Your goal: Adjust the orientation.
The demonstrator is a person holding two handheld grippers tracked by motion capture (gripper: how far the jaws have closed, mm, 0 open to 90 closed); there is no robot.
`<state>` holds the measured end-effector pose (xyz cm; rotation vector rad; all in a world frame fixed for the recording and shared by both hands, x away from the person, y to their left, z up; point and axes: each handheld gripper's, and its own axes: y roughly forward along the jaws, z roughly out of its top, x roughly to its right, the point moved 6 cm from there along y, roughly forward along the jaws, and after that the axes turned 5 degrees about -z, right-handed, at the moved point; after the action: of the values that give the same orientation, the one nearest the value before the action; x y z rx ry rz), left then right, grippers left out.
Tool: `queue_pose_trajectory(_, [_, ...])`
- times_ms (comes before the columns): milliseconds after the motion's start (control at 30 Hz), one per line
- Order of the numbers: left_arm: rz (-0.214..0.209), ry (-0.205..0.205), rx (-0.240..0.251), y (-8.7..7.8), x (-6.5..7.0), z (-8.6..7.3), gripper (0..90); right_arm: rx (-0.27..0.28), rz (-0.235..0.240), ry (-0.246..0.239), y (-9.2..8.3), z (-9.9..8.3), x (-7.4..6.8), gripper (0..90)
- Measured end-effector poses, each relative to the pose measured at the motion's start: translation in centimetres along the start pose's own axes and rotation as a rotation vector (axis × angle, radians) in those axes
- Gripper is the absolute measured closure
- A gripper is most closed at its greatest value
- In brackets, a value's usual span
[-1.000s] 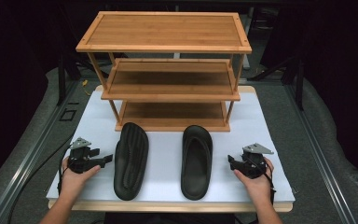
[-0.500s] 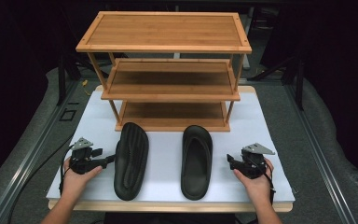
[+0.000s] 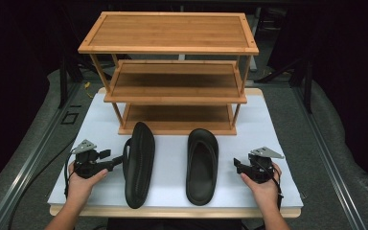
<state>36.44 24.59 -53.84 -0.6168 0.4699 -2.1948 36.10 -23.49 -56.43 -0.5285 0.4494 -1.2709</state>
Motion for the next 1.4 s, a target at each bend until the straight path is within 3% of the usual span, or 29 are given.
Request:
queue_pose_trajectory(233, [-0.009,0.017,0.054,0.6,1.5,1.1,33.2,-0.006,0.008,0.022,0.0,-0.1,0.0,35.5])
queue_pose_trajectory(433, [-0.004,0.07,-0.008,3.2,3.1,1.1,29.9,-0.017,0.016,0.043,0.2,-0.2,0.0,36.2])
queue_pose_trajectory(500, [-0.002,0.07,-0.031,4.0,3.4,1.0,29.9,-0.02,0.016,0.046,0.2,-0.2,0.0,36.3])
queue_pose_trajectory(700, [-0.091,0.038,-0.026,5.2,5.5,1.2,33.5,-0.014,0.019,0.061,0.1,-0.2,0.2,37.0])
queue_pose_trajectory(767, [-0.117,0.038,-0.011,5.3,6.2,1.4,35.9,-0.014,0.02,0.062,0.1,-0.2,0.2,37.1])
queue_pose_trajectory(867, [-0.146,0.044,-0.026,5.8,7.1,1.3,41.0,-0.013,0.021,0.06,0.1,-0.2,0.2,37.3])
queue_pose_trajectory(1067, [-0.157,0.078,-0.052,6.7,8.4,0.2,43.8,-0.012,0.014,0.043,0.1,-0.1,0.1,37.5])
queue_pose_trajectory(1233, [-0.172,0.065,-0.03,6.5,8.5,-0.1,44.4,-0.008,0.012,0.04,0.0,-0.1,0.1,37.6])
queue_pose_trajectory(1400, [-0.202,0.075,-0.051,6.8,9.1,-0.6,44.4,-0.012,0.016,0.032,0.1,-0.2,0.0,37.2])
